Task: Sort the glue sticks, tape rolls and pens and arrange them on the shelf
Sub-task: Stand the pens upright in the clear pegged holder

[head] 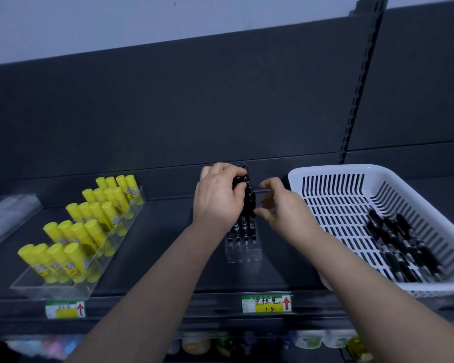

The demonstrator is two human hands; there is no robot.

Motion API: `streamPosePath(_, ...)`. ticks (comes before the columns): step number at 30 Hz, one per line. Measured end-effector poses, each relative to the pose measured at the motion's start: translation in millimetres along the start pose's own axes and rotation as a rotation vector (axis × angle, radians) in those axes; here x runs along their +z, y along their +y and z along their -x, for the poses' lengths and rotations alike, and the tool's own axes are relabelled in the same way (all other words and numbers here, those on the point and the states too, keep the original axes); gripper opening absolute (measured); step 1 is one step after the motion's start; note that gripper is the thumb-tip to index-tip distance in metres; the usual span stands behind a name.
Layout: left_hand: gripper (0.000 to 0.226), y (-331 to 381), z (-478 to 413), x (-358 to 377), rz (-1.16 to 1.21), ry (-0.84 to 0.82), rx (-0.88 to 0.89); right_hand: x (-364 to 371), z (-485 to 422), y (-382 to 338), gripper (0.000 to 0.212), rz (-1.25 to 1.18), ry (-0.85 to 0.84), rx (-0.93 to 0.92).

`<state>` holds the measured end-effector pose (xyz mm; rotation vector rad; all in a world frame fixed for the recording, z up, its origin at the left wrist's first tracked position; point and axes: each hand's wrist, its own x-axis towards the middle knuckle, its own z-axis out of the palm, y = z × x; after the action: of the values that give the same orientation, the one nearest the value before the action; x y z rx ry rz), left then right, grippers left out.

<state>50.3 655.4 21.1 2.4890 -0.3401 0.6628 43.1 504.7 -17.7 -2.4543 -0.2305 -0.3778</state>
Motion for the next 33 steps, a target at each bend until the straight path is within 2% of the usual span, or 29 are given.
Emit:
streamPosePath(5,0.024,40.3,-11.6,23.6,0.054,-0.13,0.074,-46.7,8.3,27.5,0.022,0.277,0.029,0.035)
streamPosePath(11,0.034,91.8,-20.5,82.9,-0.007,-0.351,0.061,-100.5,34.9,107.3,0.03,0.495,-0.044,0.235)
streamPosePath(14,0.036,112.8,-30.2,114.9,-0.095,-0.452,0.057,-122.8,47.1,140.3,0.032,0.509,-0.081,0.313)
streamPosePath(16,0.026,114.9,-36.5,123.6,-0.196,-0.527,0.036,-127.6,49.3,145.5,0.032,0.513,-0.092,0.319)
streamPosePath(18,0.03,124.1,-43.0,139.1,-0.29,-0.598,0.029,-135.9,50.5,155.2,0.03,0.505,-0.088,0.324)
streamPosePath(23,0.024,129.4,-50.9,178.3,-0.399,-0.69,-0.007,-145.7,49.1,177.0,0.032,0.413,-0.091,0.354)
streamPosePath(27,0.018,133.4,-48.9,195.2,-0.386,-0.723,-0.031,-145.8,47.7,185.4,0.032,0.339,-0.138,0.385)
streamPosePath(30,0.027,138.7,-45.6,202.6,-0.342,-0.754,-0.052,-141.4,41.5,185.3,0.031,0.286,-0.203,0.39)
streamPosePath(33,0.015,143.6,-49.2,199.9,-0.209,-0.634,-0.064,-131.0,29.9,181.1,0.029,0.289,-0.273,0.399)
